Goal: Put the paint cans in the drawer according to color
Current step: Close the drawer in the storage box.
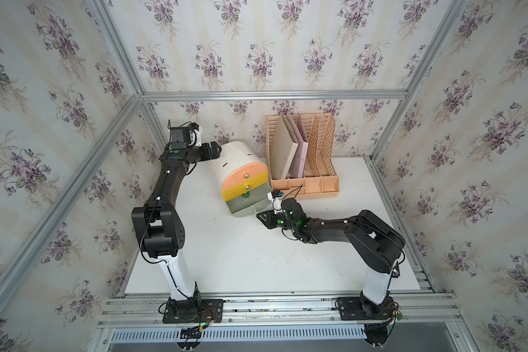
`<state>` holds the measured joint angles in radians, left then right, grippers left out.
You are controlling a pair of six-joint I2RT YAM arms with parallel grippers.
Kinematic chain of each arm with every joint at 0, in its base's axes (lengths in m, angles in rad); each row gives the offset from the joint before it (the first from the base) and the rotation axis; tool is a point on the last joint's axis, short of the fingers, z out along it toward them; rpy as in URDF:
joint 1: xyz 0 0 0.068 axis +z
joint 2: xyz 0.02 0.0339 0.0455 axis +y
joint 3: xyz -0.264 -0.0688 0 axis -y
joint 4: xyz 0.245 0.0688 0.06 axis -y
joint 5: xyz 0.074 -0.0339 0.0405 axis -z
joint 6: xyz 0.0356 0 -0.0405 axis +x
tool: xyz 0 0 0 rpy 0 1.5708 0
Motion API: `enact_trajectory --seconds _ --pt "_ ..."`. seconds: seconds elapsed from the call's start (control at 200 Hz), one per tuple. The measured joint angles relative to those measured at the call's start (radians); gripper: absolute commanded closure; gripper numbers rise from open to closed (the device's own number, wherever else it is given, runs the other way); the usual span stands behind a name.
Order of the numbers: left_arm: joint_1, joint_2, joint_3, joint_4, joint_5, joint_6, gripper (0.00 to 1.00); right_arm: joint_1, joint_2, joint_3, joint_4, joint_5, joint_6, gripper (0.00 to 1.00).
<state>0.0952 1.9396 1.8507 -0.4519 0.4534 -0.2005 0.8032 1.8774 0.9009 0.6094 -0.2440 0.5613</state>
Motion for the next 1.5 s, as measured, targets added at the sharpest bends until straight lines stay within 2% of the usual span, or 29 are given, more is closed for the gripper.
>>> enact_trajectory --seconds 0.33,0.724,1.499 --pt "0.009 0.06 0.073 0.011 0.077 0.011 0.01 0.0 0.049 0.046 0.007 0.031 -0.013 0.75" --pt "0.009 0.086 0.074 0.051 0.155 0.036 0.01 -0.002 0.114 0.127 0.021 0.079 -0.012 0.75" --pt "0.009 0.096 0.047 0.068 0.223 0.043 0.01 -0.011 0.245 0.304 0.02 0.127 -0.039 0.75"
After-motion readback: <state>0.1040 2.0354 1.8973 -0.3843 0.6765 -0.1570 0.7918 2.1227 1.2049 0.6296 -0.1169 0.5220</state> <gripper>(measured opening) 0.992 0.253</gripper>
